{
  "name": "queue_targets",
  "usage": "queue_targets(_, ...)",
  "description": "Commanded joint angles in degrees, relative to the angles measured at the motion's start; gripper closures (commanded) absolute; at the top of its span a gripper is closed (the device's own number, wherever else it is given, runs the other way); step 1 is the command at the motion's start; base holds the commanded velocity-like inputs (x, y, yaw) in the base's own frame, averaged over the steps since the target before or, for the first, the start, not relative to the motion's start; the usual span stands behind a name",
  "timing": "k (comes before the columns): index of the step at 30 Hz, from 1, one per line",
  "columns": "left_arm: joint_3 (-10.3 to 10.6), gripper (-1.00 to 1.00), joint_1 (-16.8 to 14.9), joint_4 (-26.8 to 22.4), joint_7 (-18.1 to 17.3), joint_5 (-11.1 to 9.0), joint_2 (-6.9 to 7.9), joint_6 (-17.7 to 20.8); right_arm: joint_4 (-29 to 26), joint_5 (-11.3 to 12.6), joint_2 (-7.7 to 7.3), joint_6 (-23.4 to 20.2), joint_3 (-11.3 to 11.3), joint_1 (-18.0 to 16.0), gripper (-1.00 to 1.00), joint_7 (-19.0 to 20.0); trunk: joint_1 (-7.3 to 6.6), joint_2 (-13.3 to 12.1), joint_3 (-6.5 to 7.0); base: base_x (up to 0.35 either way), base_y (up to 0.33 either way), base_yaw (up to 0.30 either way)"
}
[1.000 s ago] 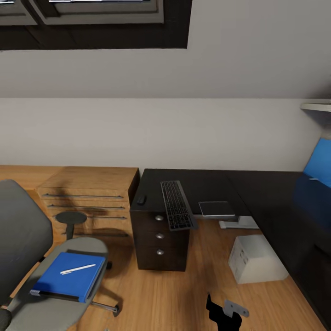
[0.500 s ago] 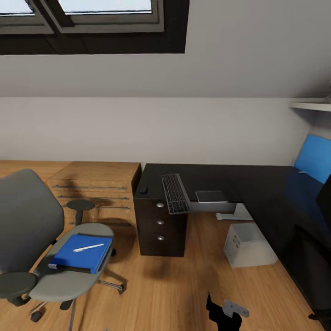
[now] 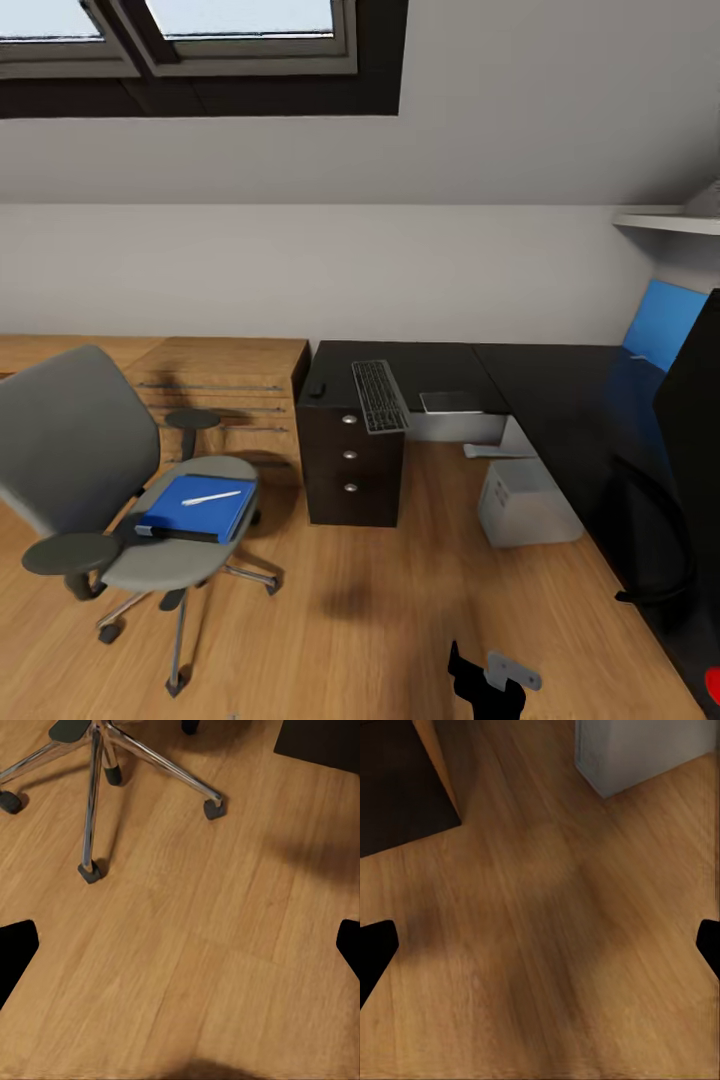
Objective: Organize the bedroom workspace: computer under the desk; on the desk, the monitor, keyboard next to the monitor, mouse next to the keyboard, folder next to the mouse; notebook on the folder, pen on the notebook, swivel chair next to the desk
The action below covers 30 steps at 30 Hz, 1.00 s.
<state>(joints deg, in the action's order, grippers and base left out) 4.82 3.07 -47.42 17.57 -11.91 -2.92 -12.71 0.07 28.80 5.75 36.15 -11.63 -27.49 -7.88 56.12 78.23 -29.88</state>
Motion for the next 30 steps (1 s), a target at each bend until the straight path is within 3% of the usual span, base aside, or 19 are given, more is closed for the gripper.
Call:
queue_targets(1, 0.2, -1.00, 0.0, 0.0, 0.3, -0.6, 0.04, -0.2, 0.0, 0.2, 0.03, 0.1, -0.5, 0.0, -1.00, -0.4, -0.04, 0.0, -0.06, -0.334, 0.000, 0.000)
queue_targets(26, 0.4, -1.00, 0.0, 0.8, 0.3, -0.6, 0.06, -0.2, 0.0, 0.2, 0.05, 0.1, -0.5, 0.0, -1.00, -0.4, -0.04, 0.0, -0.11, -0.335, 0.000, 0.000)
queue_targets(30, 0.4, -1.00, 0.0, 0.8, 0.3, -0.6, 0.03, -0.2, 0.0, 0.2, 0.05, 0.1, -0.5, 0.0, -1.00, -0.4, -0.91, -1.6, 0.60, -0.335, 0.000, 0.000)
